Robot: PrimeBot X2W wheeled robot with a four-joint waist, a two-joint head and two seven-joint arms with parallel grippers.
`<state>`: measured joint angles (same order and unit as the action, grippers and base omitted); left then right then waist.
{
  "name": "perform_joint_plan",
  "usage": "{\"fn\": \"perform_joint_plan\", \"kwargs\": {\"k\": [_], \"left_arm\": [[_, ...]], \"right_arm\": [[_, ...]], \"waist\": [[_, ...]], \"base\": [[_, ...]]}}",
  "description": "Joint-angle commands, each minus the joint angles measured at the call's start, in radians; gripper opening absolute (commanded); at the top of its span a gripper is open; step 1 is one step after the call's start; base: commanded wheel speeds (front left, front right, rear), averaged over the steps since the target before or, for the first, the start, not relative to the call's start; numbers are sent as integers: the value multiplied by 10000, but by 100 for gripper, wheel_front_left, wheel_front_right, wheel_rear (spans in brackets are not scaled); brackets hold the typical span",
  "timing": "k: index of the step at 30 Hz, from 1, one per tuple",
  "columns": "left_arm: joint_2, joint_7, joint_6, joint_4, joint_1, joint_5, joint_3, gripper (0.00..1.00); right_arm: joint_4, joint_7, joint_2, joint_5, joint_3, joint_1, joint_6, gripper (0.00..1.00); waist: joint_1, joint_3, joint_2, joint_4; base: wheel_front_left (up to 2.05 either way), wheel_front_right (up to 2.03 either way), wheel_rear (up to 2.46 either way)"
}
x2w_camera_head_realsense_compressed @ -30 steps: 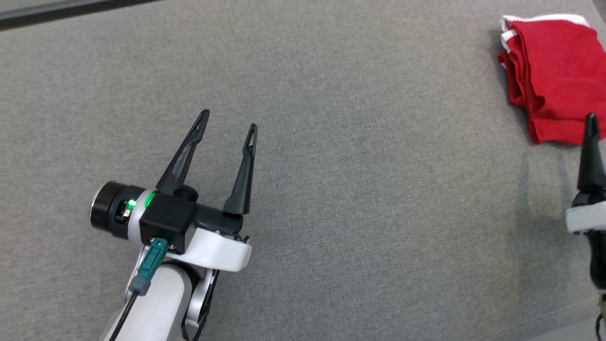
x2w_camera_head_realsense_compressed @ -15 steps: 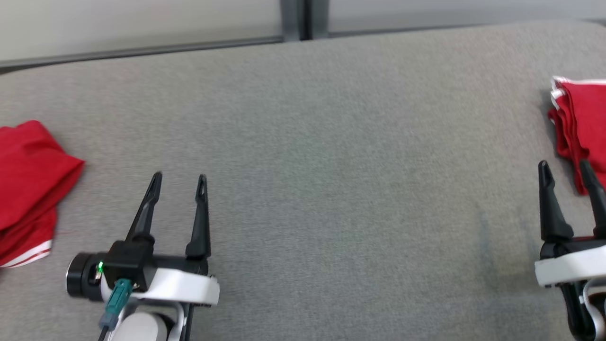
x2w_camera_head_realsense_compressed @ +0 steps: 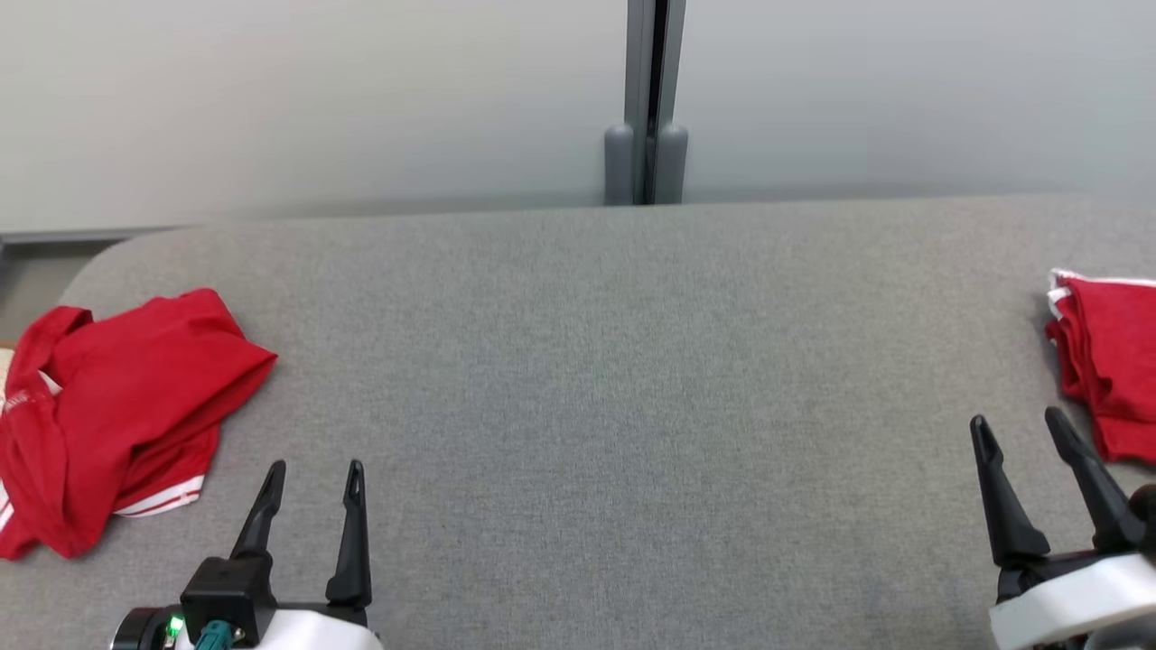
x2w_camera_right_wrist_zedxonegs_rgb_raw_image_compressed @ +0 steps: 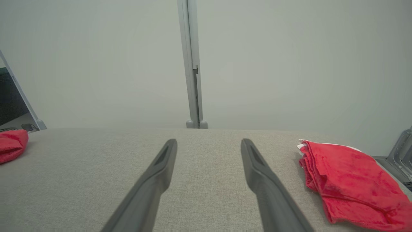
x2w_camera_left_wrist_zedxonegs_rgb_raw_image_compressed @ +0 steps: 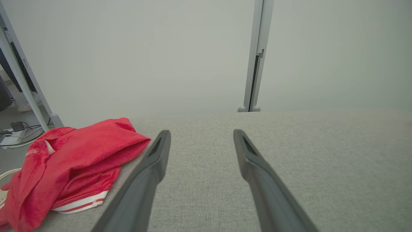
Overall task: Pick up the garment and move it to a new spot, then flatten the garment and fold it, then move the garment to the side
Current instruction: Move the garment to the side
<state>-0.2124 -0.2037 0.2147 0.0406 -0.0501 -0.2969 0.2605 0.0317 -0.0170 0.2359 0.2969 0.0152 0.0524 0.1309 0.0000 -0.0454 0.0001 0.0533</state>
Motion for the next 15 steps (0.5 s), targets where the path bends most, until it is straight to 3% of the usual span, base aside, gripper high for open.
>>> {"fn": "perform_joint_plan", "kwargs": {"k": [1, 15], "left_arm": [[-115, 47, -26, 63, -174, -85, -63, 100], [-382, 160, -106, 467, -393, -398, -199, 100]], "right_arm": [[179, 120, -29, -135, 29, 274, -3, 100], [579, 286, -254, -157, 51, 943, -3, 100]], "waist": [[0, 428, -1, -8], [0, 939, -1, -202]], "base": [[0, 0, 0], [0, 0, 0]]}}
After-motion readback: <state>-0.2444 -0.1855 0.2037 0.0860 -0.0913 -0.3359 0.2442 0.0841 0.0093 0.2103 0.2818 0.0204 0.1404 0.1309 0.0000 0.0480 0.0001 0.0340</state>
